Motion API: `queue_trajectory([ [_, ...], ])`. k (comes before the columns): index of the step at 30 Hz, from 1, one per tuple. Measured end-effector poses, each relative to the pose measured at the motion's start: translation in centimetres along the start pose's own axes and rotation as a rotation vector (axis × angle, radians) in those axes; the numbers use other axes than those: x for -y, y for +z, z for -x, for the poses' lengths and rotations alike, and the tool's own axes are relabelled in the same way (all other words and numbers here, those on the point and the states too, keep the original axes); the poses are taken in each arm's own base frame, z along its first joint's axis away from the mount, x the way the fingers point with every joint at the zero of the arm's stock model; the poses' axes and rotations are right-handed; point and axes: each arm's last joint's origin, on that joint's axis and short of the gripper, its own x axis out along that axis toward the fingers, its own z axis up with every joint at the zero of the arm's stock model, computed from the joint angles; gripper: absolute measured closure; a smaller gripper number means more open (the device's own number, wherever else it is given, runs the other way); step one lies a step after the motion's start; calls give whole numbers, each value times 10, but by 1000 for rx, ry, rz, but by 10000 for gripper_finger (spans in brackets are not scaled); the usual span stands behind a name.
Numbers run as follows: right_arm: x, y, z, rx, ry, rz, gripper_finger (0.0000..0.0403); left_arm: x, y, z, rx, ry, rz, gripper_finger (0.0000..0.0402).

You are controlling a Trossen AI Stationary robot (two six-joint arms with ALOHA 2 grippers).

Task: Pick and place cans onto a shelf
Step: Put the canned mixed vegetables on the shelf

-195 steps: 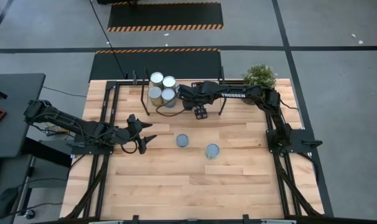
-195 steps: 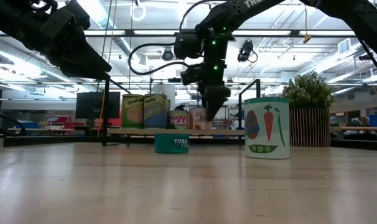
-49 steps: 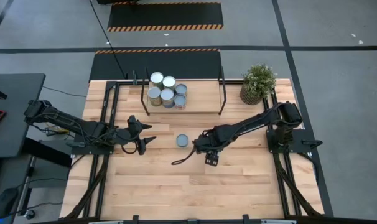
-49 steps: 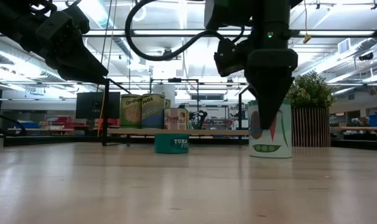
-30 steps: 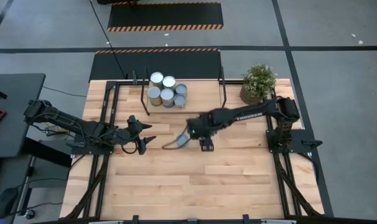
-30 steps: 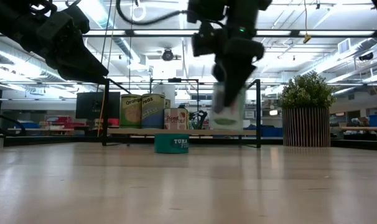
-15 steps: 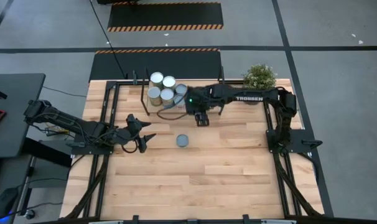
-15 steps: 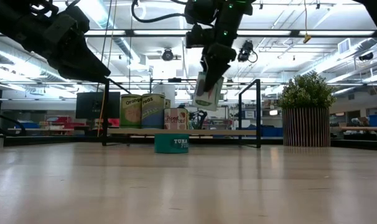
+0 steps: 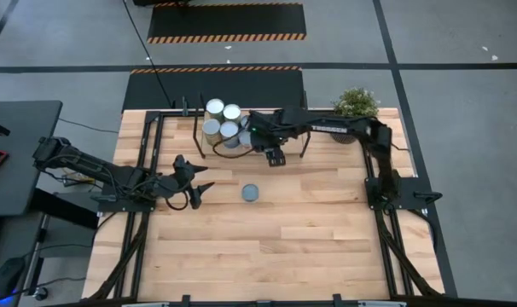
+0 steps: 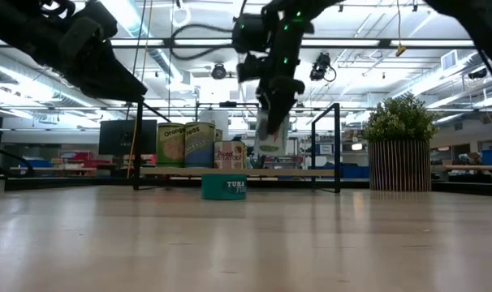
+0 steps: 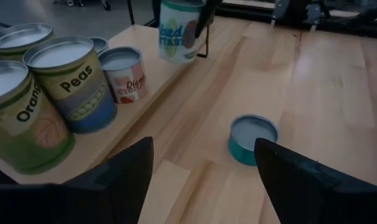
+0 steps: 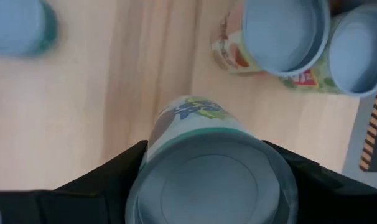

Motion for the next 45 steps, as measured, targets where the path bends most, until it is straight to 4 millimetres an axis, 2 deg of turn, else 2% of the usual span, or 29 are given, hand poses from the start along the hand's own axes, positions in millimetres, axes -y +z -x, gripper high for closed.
queue_trajectory([
  [6, 9, 3, -12, -32, 10, 55, 110, 0, -1, 0, -6, 0, -8, 118],
  [21, 40, -15, -14, -47, 16, -4, 108, 1, -1, 0, -19, -34, 22, 118],
  [35, 39, -27, -32, -87, 41, -23, 104, 1, -2, 0, -27, -34, 48, 118],
  [45, 38, -31, -38, -153, -5, -38, 47, 1, -2, 0, -29, -34, 45, 118],
])
